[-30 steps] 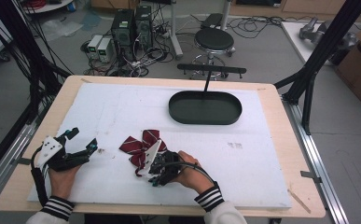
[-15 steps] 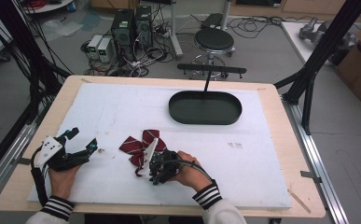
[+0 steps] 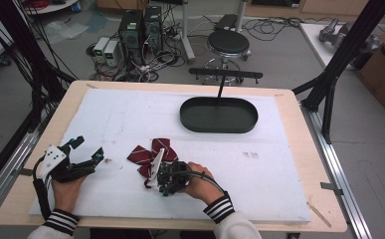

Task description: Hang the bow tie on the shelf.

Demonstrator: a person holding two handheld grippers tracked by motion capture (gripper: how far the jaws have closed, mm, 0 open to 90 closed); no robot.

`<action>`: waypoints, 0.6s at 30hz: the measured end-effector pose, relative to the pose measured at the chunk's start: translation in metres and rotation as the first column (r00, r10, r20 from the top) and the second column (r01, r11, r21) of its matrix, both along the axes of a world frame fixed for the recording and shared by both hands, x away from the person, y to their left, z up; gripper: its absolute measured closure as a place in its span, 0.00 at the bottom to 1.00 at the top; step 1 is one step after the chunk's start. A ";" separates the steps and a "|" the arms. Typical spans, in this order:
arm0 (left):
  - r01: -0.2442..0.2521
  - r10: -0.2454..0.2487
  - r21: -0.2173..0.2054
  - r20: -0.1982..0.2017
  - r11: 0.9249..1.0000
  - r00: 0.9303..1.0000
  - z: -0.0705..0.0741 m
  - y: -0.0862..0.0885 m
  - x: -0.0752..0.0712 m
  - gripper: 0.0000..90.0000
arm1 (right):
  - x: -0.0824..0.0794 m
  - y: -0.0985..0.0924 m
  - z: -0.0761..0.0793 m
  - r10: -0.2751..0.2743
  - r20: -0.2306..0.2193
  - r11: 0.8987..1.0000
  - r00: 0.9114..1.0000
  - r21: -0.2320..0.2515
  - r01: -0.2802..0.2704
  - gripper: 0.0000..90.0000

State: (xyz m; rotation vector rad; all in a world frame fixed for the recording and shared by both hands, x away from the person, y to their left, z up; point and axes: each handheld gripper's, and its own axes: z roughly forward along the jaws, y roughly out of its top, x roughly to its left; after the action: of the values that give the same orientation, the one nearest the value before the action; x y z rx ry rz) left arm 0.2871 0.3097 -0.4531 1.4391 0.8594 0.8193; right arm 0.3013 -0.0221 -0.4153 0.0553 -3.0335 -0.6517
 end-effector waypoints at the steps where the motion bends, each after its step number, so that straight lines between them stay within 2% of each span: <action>1: 0.000 0.000 0.001 0.000 1.000 1.000 0.000 0.000 0.000 0.17 | 0.000 0.000 0.001 -0.003 0.001 1.000 1.000 0.006 0.003 0.97; 3: 0.001 -0.001 0.003 0.001 1.000 1.000 0.000 0.000 0.000 0.17 | 0.000 0.000 0.001 -0.006 0.004 1.000 1.000 0.012 0.006 0.97; 9: 0.001 -0.001 0.003 0.001 1.000 1.000 0.000 0.000 0.000 0.17 | 0.001 -0.005 0.008 -0.035 0.001 0.995 0.999 0.089 0.035 0.97; 11: 0.001 -0.001 0.004 0.000 1.000 1.000 0.000 0.000 0.000 0.17 | 0.003 -0.009 0.014 -0.057 -0.001 0.985 0.998 0.162 0.056 0.97; 12: 0.001 -0.001 0.004 0.000 1.000 1.000 0.000 0.000 0.000 0.17 | 0.003 -0.009 0.014 -0.057 -0.001 0.985 0.998 0.162 0.056 0.97; 13: 0.001 -0.001 0.004 0.000 1.000 1.000 0.000 0.000 0.000 0.17 | 0.003 -0.013 0.019 -0.077 0.004 0.976 0.997 0.203 0.075 0.97; 14: 0.001 -0.001 0.004 0.000 1.000 1.000 0.000 0.000 0.000 0.17 | 0.003 -0.013 0.019 -0.077 0.004 0.976 0.997 0.203 0.075 0.97; 15: 0.001 -0.001 0.004 0.000 1.000 1.000 0.000 0.000 0.000 0.17 | 0.004 -0.015 0.021 -0.084 0.009 0.971 0.996 0.225 0.080 0.97; 16: 0.001 -0.001 0.003 0.000 1.000 1.000 0.000 0.000 0.000 0.17 | 0.005 -0.018 0.025 -0.104 0.016 0.960 0.994 0.263 0.097 0.97; 17: 0.001 -0.001 0.004 0.000 1.000 1.000 0.000 0.000 0.000 0.17 | 0.005 -0.018 0.025 -0.104 0.016 0.960 0.994 0.263 0.097 0.97; 18: 0.001 -0.001 0.004 0.000 1.000 1.000 0.000 0.000 0.000 0.17 | 0.006 -0.021 0.028 -0.115 0.022 0.949 0.993 0.297 0.103 0.97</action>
State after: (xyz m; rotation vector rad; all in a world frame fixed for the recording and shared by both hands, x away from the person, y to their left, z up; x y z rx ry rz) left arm 0.2870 0.3097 -0.4530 1.4429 0.8576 0.8211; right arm 0.3074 -0.0432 -0.3870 -0.0937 -2.9636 -1.1223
